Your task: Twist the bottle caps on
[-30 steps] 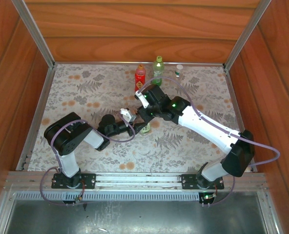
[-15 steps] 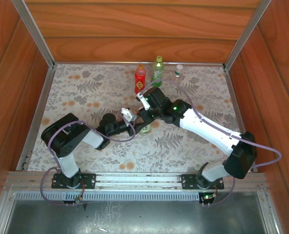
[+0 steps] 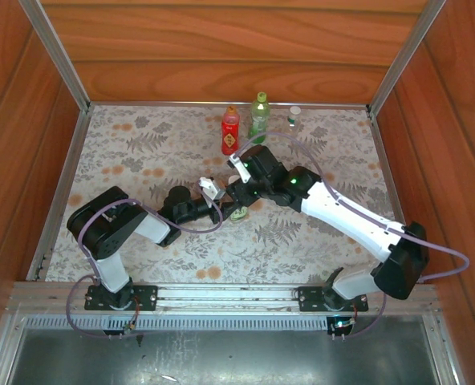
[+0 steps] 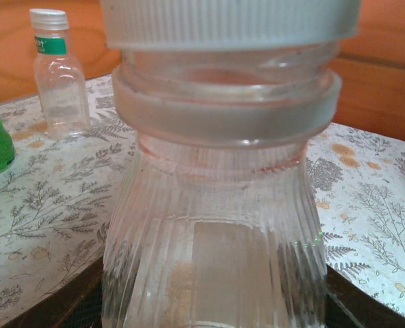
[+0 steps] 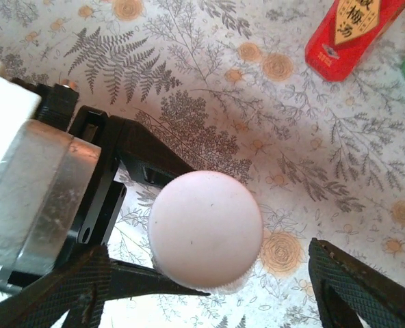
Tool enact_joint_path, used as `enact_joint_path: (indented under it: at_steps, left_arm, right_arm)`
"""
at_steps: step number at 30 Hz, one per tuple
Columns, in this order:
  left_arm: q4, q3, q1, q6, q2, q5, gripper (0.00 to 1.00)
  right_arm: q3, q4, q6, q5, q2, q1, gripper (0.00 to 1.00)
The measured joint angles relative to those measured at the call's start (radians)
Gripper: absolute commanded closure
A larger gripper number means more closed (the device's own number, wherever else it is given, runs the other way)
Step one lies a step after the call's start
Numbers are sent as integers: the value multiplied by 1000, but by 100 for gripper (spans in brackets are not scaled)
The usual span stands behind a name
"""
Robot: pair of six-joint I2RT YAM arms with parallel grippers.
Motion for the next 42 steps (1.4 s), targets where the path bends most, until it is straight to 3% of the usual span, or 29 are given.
enact_joint_path:
  at_steps: [4,14,20,26,42]
  left_arm:
    - [-14,0,0,14,-7,2,43]
    - [-66,0,0,59,-34,10,43]
    - [-68,1,0,67,-34,14,43]
    - [-70,2,0,71,-34,17,43]
    - [-74,3,11,75,-34,29,43]
  right_arm:
    - [0,-3,4,-23,-56,-11,20]
    - [39,-6,88,-95,0,-108,51]
    - [39,-16,96,-143,20,-109,47]
    - [38,-20,103,-166,20,-110,54]
    - [-7,0,110,-237,-1,-121,58]
